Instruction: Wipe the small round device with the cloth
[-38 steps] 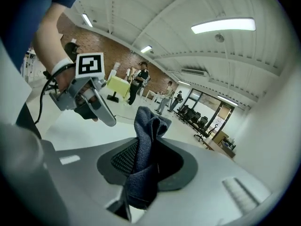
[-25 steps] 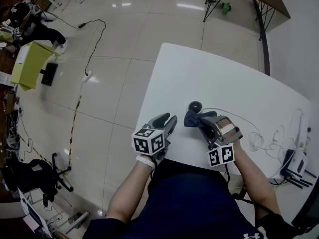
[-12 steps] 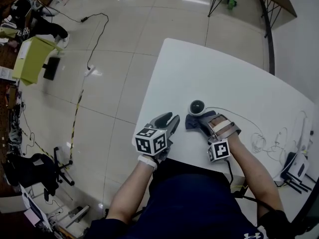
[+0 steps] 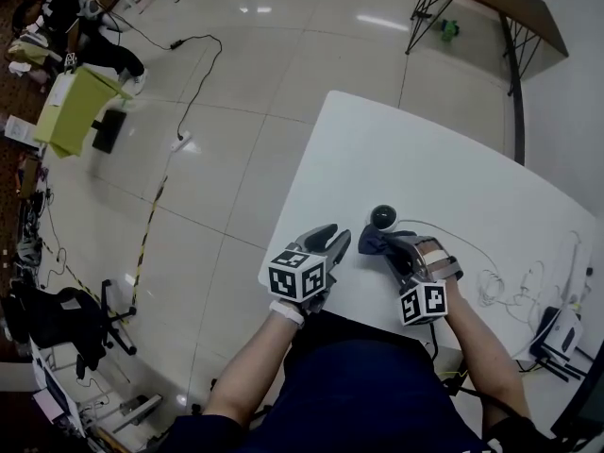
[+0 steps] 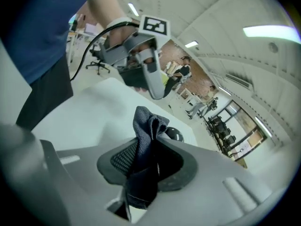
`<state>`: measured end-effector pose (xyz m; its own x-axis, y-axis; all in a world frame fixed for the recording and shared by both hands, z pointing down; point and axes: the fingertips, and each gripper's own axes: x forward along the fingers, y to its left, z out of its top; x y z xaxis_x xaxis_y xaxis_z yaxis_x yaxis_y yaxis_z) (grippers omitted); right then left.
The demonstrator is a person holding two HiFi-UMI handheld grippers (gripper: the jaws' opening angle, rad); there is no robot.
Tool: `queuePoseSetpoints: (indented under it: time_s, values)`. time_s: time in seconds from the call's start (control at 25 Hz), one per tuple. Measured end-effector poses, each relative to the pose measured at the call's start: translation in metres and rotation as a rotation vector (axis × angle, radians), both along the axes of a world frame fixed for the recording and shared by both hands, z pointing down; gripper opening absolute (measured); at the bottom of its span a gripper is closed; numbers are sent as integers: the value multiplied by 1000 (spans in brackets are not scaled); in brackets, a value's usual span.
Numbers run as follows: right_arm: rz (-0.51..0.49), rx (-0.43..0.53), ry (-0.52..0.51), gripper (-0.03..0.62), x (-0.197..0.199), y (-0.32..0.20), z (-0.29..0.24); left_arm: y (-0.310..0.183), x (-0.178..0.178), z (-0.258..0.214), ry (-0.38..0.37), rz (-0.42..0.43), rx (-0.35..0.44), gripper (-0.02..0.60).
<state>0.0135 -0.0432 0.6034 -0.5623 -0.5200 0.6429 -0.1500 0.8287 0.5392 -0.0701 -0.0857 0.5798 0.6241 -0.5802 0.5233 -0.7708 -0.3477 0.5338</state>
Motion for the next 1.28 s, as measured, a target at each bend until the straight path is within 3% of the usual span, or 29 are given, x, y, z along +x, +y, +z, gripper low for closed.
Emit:
queuePoseSetpoints:
  time_s: [0.28,0.4,0.48,0.92,1.28]
  values:
    - [361,-96,-325,106,18,-32,-75,-2,8,-9,-35,49,43,137]
    - [529,-145,-371,106,41,-51,-76,-5,24,-16,8,69,59,137]
    - [584,-157,-332,106,45,-61,-70,-7,26,-16,42,69,58,137]
    - [458,-146,-141,106,-13,-33,-52,-8,4,-5,60,47,20,137]
    - [414,-175,-106,106,-44,-23,-20,4,-13,14,60,52,-28,137]
